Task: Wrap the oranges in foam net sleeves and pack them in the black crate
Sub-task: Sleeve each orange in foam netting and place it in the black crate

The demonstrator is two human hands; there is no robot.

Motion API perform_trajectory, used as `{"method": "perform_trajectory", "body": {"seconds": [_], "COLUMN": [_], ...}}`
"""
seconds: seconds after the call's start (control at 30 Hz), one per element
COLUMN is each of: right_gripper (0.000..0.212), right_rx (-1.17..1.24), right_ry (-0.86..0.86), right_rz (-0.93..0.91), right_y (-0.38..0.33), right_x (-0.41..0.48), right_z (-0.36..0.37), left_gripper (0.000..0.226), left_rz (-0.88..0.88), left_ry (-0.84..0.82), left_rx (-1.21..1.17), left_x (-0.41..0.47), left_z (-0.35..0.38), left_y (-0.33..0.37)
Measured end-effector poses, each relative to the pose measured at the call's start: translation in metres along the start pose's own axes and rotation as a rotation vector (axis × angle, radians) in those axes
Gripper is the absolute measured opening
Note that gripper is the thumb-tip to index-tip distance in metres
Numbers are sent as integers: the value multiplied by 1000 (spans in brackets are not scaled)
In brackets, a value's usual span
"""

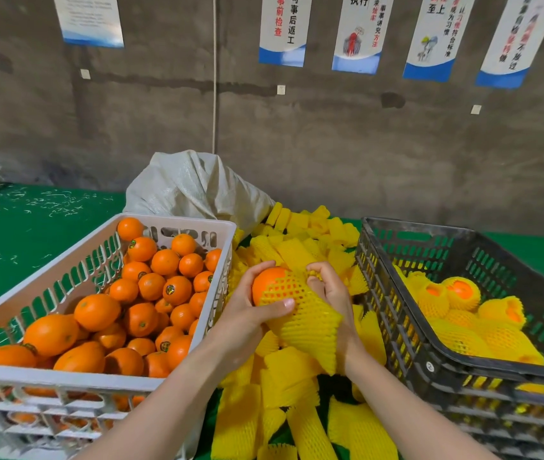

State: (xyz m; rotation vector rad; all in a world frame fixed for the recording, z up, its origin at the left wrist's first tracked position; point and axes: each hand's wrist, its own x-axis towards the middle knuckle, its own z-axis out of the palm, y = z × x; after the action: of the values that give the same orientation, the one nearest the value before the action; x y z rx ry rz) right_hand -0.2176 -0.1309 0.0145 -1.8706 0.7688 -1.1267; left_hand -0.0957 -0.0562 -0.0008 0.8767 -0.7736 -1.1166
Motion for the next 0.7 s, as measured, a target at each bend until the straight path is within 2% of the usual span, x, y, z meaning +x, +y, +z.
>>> {"method": "perform_trajectory", "body": {"seconds": [0.07, 0.13, 0.2, 0.33, 0.43, 0.57, 0.7], "right_gripper": [16, 32, 42, 22, 22, 25, 29], "right_rx": [102, 185, 109, -19, 29, 80, 175], "right_ry": [24, 34, 74, 166, 194, 148, 99], "right_rz": [-21, -24, -62, -178, -225, -156, -69], "right_y": [-1, -4, -4, -8, -14, -17, -15], "right_x": [-4, -5, -4, -4, 0, 14, 15], "right_z": [-1, -2, -1, 3, -4, -12, -9], "left_gripper": [87, 78, 67, 53, 58, 35, 32], "left_rz": [13, -3, -35, -111, -93, -47, -94], "left_ry": [70, 113, 99, 49, 104, 30, -58], "left_rx": [14, -1, -79, -393, -401, -390, -496], "left_x": [2, 4, 5, 5, 7, 6, 8], "left_z": [2, 2, 3, 13, 18, 21, 26], "left_y": [1, -2, -5, -7, -10, -10, -9]}}
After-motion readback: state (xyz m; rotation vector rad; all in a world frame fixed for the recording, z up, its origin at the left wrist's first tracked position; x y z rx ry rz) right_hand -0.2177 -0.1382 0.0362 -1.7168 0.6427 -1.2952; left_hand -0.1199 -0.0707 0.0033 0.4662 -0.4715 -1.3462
